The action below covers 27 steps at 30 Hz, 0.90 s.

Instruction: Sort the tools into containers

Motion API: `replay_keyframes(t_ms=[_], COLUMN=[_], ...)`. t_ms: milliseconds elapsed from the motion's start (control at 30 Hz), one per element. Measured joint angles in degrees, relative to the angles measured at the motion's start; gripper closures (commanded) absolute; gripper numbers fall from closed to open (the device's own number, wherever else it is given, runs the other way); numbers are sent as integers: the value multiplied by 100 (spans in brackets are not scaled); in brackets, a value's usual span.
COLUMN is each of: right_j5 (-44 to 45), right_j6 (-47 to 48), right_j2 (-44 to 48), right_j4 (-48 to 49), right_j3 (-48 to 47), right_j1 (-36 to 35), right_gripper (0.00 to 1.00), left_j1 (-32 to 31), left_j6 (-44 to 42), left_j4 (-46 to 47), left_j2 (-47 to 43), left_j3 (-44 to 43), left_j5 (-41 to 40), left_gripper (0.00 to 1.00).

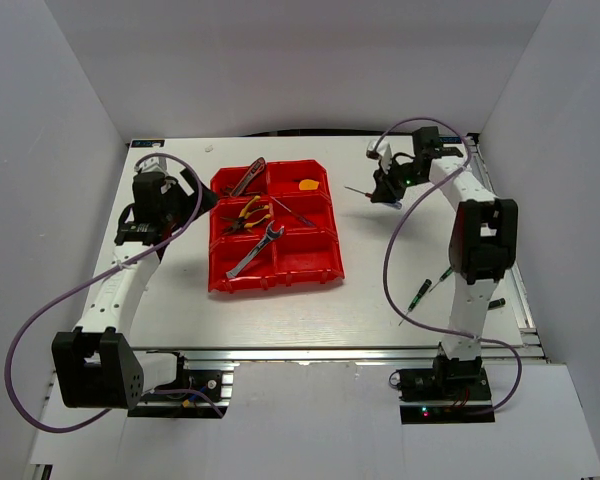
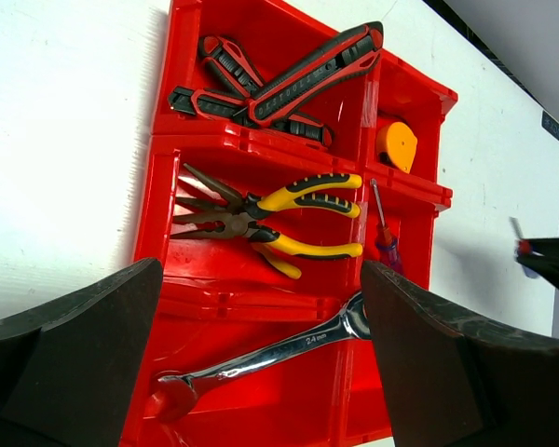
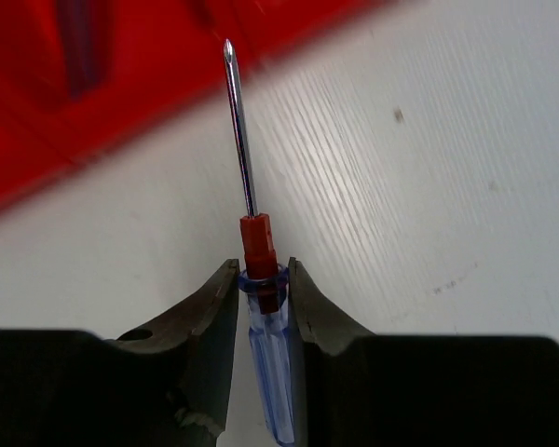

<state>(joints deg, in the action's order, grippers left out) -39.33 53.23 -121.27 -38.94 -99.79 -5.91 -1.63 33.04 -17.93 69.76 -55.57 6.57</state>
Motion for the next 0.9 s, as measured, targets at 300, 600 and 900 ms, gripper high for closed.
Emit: replay_keyframes(t_ms=[300, 600, 900], right_j5=[-772, -166, 258], right_j6=[-1344, -2968, -3569], right_j2=[1147, 426, -210], right_j4=[1231, 2970, 3259], right_j3=[634, 540, 293], right_j1=[-1290, -2201, -2212], right_gripper=[100, 98, 61], left_j1=[2, 33, 39], left_j6=[0, -4, -2], left_j4=[46, -11, -208], left_j2=[-24, -376, -815], left_j3=[79, 177, 365], left_j5=[50, 42, -190], left_gripper=[2, 2, 2])
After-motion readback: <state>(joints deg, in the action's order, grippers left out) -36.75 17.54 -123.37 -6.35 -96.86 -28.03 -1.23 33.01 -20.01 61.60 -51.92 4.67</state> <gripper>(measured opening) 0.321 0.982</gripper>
